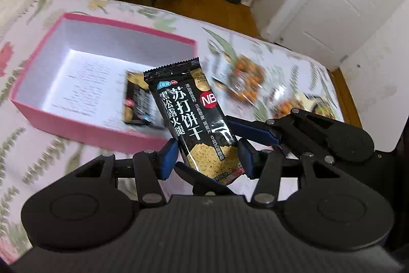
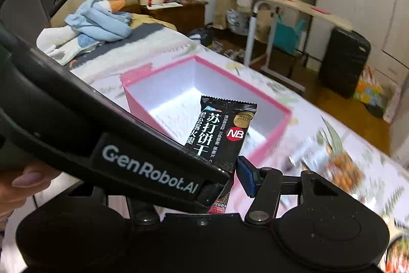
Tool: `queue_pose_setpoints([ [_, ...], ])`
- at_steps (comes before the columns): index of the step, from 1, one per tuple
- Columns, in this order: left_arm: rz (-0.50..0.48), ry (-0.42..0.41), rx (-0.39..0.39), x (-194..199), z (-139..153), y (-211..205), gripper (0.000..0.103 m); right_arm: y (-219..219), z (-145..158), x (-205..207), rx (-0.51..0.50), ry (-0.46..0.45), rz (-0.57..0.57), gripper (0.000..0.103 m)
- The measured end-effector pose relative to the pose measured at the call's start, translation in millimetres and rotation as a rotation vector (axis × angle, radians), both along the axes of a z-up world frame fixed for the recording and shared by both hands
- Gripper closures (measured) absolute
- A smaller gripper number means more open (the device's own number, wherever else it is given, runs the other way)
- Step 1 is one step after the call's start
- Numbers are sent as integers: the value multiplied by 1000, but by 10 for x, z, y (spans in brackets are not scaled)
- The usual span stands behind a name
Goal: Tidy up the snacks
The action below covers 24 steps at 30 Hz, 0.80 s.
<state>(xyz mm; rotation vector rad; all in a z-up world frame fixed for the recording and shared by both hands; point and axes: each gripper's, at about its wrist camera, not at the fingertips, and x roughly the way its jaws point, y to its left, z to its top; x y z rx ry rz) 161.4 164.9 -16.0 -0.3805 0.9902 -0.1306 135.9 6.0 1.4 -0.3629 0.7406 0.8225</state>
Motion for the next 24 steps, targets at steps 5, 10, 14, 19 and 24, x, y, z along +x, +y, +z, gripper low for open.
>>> queue_pose_setpoints([
  [5, 69, 61, 19, 412, -155, 425, 50, 415, -116, 379, 33, 45, 39, 41],
  [10, 150, 130, 12, 864, -576, 803, 48, 821, -492, 822, 39, 152, 37, 41],
  [14, 163, 175, 0, 1029, -903, 988, 48, 997, -799, 1063, 50, 222, 59, 40],
  [19, 173, 187, -11, 1072, -1106, 1030, 48, 1047, -1024, 1201, 53, 332, 7, 38],
  [24, 170, 146, 21, 955, -997, 967, 46, 930, -945, 1086, 29, 314, -35, 32],
])
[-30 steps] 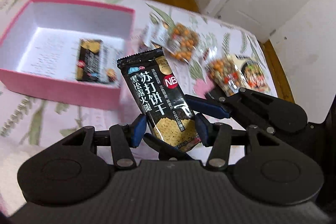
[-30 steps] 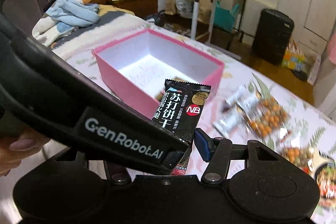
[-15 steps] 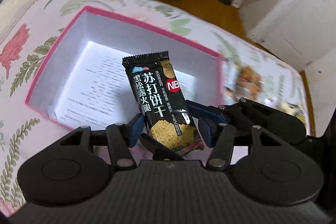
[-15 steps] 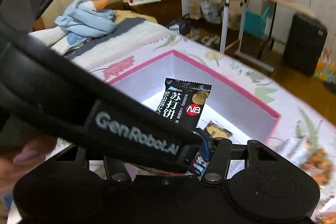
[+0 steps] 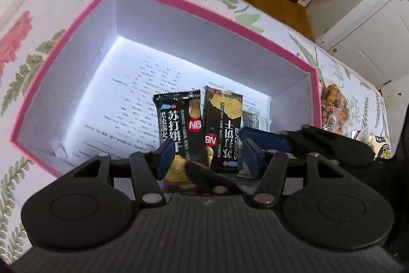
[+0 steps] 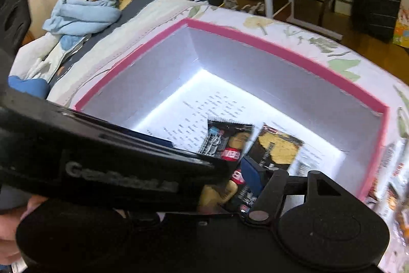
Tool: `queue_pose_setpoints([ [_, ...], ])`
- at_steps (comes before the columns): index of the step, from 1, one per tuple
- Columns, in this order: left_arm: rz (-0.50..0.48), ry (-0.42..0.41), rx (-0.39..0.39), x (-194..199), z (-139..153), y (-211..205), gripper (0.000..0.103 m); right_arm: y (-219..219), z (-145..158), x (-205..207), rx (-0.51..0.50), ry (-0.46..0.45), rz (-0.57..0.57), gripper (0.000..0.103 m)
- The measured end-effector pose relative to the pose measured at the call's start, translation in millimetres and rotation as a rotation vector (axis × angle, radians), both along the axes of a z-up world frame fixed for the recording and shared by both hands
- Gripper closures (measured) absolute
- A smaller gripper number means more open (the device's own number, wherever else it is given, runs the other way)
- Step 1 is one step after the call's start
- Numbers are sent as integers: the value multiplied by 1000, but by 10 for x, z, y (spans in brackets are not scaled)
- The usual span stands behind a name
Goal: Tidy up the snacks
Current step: 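Raise both grippers away from the pink box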
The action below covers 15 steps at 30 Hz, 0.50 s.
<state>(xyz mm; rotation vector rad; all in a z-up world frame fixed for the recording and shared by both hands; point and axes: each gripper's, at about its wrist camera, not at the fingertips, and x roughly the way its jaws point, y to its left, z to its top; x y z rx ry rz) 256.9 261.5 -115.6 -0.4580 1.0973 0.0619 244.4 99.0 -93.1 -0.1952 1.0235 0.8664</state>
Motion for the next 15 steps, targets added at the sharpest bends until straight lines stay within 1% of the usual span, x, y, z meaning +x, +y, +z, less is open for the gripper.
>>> queue_pose_setpoints([
  [3, -27, -31, 53, -118, 182, -56, 46, -120, 109, -43, -15, -16, -3, 32],
  [5, -51, -59, 87, -219, 339, -104, 46, -271, 236, -143, -24, -44, 4, 32],
  [7, -74, -99, 116, -328, 516, -159, 46, -422, 397, -180, -19, -85, 5, 32],
  [10, -92, -152, 156, -451, 765, -249, 46, -635, 657, -264, -54, -203, -38, 32],
  [11, -104, -161, 163, -484, 839, -288, 46, -707, 738, -275, -56, -219, -47, 32],
  [13, -140, -181, 168, -551, 992, -393, 46, -853, 906, -275, -54, -226, -69, 32],
  [15, -175, -200, 188, -619, 1124, -520, 45, -1023, 1070, -307, -50, -239, -88, 32],
])
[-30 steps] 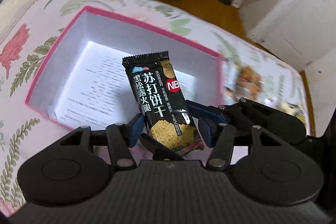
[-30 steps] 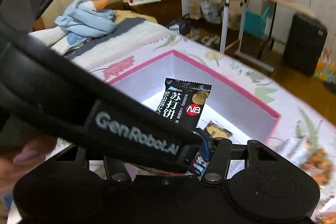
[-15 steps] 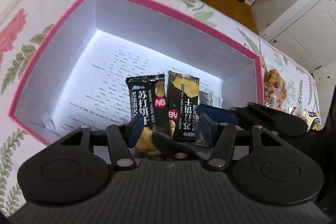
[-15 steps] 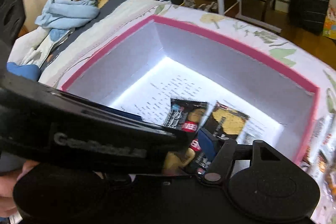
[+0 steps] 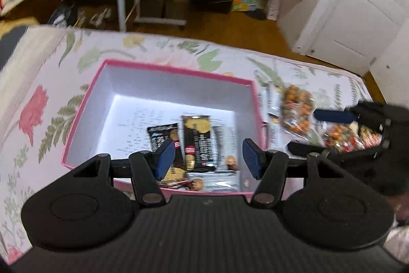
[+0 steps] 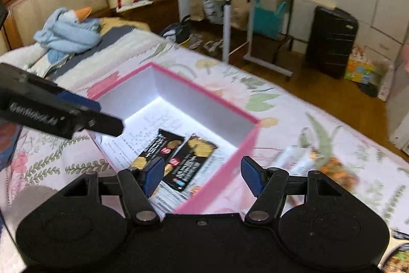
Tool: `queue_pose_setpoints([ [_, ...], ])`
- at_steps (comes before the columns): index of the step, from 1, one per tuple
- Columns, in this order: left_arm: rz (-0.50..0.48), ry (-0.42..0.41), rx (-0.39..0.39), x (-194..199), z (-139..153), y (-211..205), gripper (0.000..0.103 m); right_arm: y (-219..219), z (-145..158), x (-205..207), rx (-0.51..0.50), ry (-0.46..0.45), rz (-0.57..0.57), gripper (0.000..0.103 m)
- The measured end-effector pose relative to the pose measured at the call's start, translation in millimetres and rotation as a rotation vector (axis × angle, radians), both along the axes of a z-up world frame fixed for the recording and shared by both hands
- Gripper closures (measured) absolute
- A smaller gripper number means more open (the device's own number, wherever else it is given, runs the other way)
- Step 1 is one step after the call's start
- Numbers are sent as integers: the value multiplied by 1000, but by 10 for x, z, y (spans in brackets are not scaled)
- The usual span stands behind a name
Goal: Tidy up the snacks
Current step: 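Raise both grippers away from the pink box, then move the left gripper to a clear quail-egg bag and grasp it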
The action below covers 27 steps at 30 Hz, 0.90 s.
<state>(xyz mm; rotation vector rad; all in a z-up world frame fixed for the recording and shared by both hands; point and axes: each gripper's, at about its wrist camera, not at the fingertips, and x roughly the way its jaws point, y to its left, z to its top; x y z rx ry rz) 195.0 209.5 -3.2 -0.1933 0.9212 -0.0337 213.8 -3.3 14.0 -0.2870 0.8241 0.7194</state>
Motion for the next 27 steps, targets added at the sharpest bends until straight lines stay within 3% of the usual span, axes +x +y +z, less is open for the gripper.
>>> queue_pose_setpoints([
  [6, -126, -23, 54, -130, 219, -501, 41, -649, 355, -74, 22, 43, -73, 32],
  [13, -294, 8, 35, -141, 48, -1193, 40, -1376, 325, -208, 8, 62, -150, 31],
  [18, -363, 55, -3, -40, -258, -1631, 40, -1869, 54, -159, 3, 93, -211, 31],
  [21, -374, 78, -56, 84, -438, -1858, 40, -2052, -166, -127, -41, 64, -214, 31],
  [25, -333, 52, -133, 250, -681, -2149, 42, -2259, -490, -44, -77, 16, -190, 30],
  [27, -335, 25, -163, 343, -794, -2316, 42, -2357, -655, -38, -67, -17, -122, 25],
])
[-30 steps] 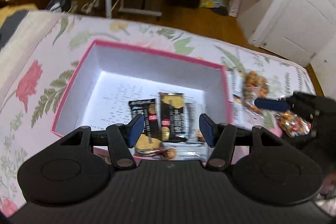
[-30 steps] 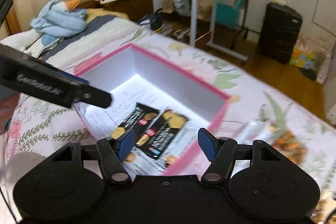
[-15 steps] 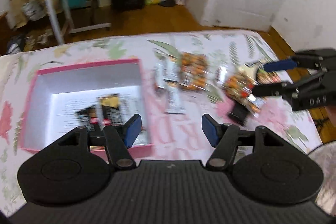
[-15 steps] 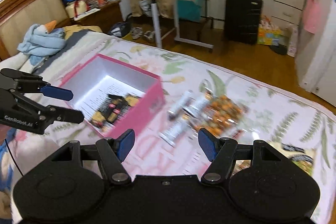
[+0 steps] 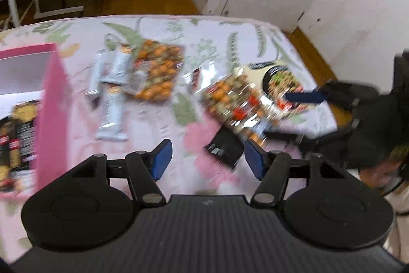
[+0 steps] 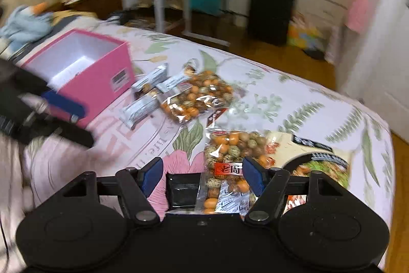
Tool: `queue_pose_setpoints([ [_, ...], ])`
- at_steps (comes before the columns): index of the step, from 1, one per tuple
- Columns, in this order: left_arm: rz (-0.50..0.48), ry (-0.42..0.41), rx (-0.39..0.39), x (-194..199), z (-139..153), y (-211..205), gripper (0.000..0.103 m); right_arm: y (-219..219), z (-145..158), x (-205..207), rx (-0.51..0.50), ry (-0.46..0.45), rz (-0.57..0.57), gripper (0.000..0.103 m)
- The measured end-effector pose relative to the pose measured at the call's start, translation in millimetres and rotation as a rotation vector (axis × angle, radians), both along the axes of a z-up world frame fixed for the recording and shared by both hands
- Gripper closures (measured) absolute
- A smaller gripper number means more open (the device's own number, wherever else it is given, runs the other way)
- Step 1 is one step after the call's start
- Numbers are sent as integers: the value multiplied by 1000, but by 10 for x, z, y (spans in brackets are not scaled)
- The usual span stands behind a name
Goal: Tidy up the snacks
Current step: 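Move the left gripper to a clear quail-egg bag and grasp it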
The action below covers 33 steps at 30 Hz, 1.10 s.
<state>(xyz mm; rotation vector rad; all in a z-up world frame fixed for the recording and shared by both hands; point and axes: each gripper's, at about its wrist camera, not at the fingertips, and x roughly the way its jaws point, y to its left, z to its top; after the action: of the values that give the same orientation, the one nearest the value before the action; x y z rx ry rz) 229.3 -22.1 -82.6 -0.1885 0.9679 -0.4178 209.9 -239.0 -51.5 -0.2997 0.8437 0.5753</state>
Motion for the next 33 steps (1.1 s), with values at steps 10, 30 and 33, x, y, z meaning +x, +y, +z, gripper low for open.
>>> queue_pose_setpoints([
  [10, 72, 169, -149, 671, -710, -481, 44, -45, -563, 368, -83, 14, -28, 14],
  [30, 66, 217, -366, 896, -1252, -437, 60, -131, -831, 624, -35, 103, -134, 0],
  [33, 73, 223, -381, 913, -1268, -436, 60, -28, -900, 599, -41, 99, -100, 0],
])
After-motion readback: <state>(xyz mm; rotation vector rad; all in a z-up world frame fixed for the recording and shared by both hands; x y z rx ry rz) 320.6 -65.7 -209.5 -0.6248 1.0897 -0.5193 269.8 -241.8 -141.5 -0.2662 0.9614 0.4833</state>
